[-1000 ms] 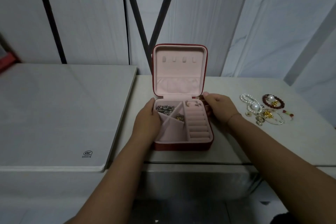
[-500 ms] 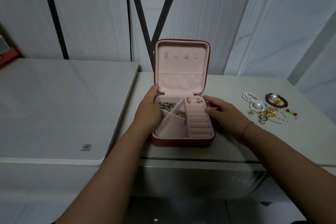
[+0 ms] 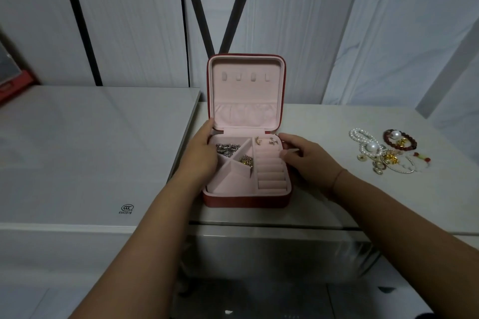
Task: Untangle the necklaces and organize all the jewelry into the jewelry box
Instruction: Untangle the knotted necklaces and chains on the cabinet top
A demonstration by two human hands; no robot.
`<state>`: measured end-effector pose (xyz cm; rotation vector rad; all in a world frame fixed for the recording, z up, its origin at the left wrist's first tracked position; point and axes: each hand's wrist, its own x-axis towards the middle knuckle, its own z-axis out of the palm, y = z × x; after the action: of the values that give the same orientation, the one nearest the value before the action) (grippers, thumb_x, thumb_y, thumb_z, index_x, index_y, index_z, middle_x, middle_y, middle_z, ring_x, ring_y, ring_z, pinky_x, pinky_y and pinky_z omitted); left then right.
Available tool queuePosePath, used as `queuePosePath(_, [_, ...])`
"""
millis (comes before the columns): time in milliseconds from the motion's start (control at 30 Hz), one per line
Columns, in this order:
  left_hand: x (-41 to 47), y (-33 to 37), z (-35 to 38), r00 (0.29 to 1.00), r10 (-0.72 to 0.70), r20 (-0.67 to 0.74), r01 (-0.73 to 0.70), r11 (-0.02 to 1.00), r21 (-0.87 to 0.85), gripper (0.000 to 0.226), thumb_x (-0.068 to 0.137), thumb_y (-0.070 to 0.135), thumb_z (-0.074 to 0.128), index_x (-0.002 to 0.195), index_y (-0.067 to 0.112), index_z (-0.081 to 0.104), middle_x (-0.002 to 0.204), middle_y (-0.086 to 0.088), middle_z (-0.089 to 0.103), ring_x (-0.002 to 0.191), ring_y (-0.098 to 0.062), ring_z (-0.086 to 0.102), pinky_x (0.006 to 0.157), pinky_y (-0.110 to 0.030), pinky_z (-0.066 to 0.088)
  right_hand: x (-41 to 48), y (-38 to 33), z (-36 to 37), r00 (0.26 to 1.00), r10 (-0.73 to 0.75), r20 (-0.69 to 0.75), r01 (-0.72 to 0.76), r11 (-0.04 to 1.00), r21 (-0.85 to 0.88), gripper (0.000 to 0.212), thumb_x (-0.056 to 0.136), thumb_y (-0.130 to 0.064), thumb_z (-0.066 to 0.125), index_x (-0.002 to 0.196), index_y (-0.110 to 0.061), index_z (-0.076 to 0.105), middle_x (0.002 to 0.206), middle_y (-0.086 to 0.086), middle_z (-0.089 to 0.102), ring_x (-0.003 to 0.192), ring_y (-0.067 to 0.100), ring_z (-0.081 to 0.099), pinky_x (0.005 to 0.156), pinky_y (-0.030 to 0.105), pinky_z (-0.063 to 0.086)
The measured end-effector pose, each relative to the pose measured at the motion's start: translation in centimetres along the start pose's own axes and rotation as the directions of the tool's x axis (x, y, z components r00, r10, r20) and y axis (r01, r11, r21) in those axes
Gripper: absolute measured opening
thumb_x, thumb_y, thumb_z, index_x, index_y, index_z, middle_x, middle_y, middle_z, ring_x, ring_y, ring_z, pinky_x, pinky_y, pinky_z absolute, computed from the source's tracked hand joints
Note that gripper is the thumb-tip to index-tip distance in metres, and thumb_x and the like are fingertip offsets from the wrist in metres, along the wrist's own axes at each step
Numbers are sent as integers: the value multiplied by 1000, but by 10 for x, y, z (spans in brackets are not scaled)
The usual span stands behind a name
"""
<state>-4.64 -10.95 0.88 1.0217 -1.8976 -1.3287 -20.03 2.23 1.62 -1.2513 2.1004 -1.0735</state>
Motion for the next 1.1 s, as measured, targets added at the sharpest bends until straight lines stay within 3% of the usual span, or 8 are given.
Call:
queuePosePath(167, [0, -1, -5, 1000, -14, 28, 13, 999, 33, 52, 98, 4, 33, 128, 43, 50, 106, 20, 61, 96, -2, 57, 77, -14, 45, 13, -13, -1, 982, -147, -120, 102, 942, -319, 34, 89, -27, 64, 120, -14, 61, 112, 4, 53, 95, 12, 48, 76, 17, 39])
queuePosePath(267, [-2, -1, -4, 1000, -17, 26, 15, 998, 66, 49, 101, 11, 33, 137, 43, 44, 107, 13, 59, 81, 0, 53, 59, -4, 38, 21, -27, 14, 960, -271, -67, 219, 880, -421, 21, 82, -32, 70, 99, -21, 72, 101, 2, 49, 95, 16, 48, 83, 28, 45])
queuePosePath(433, [0, -9, -2, 998, 7, 61, -14, 993, 114, 51, 99, 15, 31, 137, 49, 39, 123, 9, 61, 102, -16, 59, 91, -36, 50, 30, -46, 37, 994, -81, 67, 105, 795, -598, 25, 80, -40, 71, 97, -22, 74, 110, 8, 50, 101, 24, 50, 92, 39, 48])
queuePosePath(533, [4, -12, -3, 997, 22, 70, -30, 991, 127, 50, 98, 11, 32, 136, 42, 42, 122, 6, 61, 100, -15, 58, 90, -34, 49, 35, -56, 37, 997, 11, 75, 43, 738, -674, 33, 77, -45, 73, 102, -23, 73, 117, 9, 48, 108, 26, 49, 97, 39, 44])
queuePosePath(733, [6, -15, -2, 997, -16, 71, 8, 994, 105, 55, 96, 6, 33, 142, 35, 38, 132, 1, 56, 110, -19, 56, 94, -34, 48, 40, -56, 44, 999, 44, 18, -19, 718, -696, 24, 77, -44, 73, 92, -25, 73, 116, 6, 50, 109, 27, 50, 99, 41, 41])
queuePosePath(867, [2, -12, -5, 997, -16, 72, 6, 990, 139, 53, 96, 4, 33, 144, 26, 35, 129, 7, 50, 104, -12, 49, 83, -21, 36, 46, -53, 46, 998, 68, 3, -44, 680, -732, 33, 80, -43, 70, 103, -19, 70, 117, 6, 53, 109, 27, 52, 98, 40, 38])
queuePosePath(967, [-2, -8, -6, 997, 10, 71, -20, 990, 142, 55, 97, 3, 34, 147, 24, 32, 141, -2, 47, 113, -13, 46, 82, -15, 30, 49, -52, 46, 997, 81, 14, -45, 682, -730, 35, 81, -43, 68, 104, -17, 70, 115, 6, 54, 107, 27, 53, 100, 41, 38])
queuePosePath(1100, [-2, -8, -6, 998, 2, 64, -11, 991, 133, 53, 96, 1, 34, 145, 20, 35, 143, -3, 45, 109, -9, 44, 79, -14, 29, 46, -48, 42, 1000, 25, 16, -9, 771, -637, 16, 79, -35, 71, 74, -20, 70, 95, 6, 61, 92, 26, 57, 92, 38, 44])
